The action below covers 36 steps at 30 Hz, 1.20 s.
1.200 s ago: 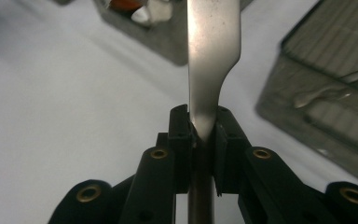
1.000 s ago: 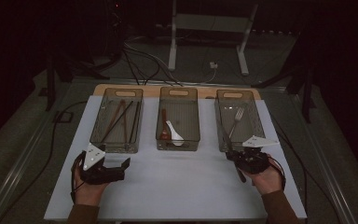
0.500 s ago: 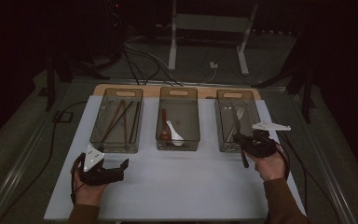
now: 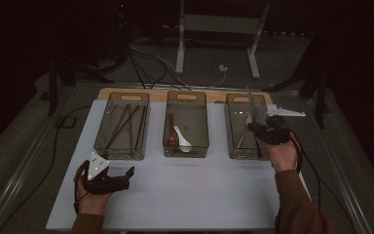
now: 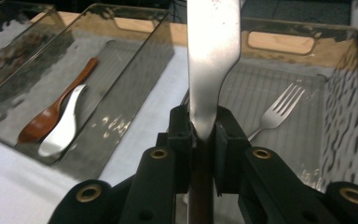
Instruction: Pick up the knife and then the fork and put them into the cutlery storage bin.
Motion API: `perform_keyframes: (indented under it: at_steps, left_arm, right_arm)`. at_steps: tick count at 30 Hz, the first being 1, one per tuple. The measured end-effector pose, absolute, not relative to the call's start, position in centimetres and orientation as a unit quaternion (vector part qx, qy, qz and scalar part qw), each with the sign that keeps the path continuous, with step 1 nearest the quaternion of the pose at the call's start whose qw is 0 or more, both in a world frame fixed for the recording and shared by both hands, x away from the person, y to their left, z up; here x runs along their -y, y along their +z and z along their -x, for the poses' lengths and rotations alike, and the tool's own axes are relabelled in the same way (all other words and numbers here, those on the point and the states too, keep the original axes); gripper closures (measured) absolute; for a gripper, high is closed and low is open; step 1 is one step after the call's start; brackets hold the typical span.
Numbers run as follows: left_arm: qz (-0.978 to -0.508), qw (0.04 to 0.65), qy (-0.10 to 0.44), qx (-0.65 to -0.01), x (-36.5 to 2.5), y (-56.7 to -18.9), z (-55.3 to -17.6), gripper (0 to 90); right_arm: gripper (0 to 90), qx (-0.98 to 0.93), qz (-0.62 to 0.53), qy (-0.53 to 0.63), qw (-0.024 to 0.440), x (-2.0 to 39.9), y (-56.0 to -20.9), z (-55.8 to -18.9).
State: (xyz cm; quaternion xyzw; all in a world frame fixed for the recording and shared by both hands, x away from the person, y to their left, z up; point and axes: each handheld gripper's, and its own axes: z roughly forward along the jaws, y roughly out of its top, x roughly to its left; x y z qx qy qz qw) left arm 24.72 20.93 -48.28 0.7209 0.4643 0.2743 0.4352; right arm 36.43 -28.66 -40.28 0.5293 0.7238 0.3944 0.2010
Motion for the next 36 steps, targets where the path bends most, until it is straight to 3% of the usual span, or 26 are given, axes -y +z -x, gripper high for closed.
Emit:
perform_keyframes:
  at_steps: [12, 23, 36]
  left_arm:
    - [-0.724, 0.433, 0.275, -0.461, -20.7, -48.3, -24.7, 1.1]
    - [-0.726, 0.433, 0.275, -0.458, -20.6, -48.3, -24.6, 1.1]
    - [-0.726, 0.433, 0.273, -0.459, -20.5, -48.4, -24.6, 1.1]
  right_arm:
    - [80.4, -0.697, -0.563, 0.387, 0.217, 29.5, -40.1, -39.5]
    - [80.3, -0.682, -0.595, 0.362, 0.222, 30.7, -42.4, -41.1]
    - [80.1, -0.692, -0.622, 0.310, 0.195, 31.3, -45.8, -41.9]
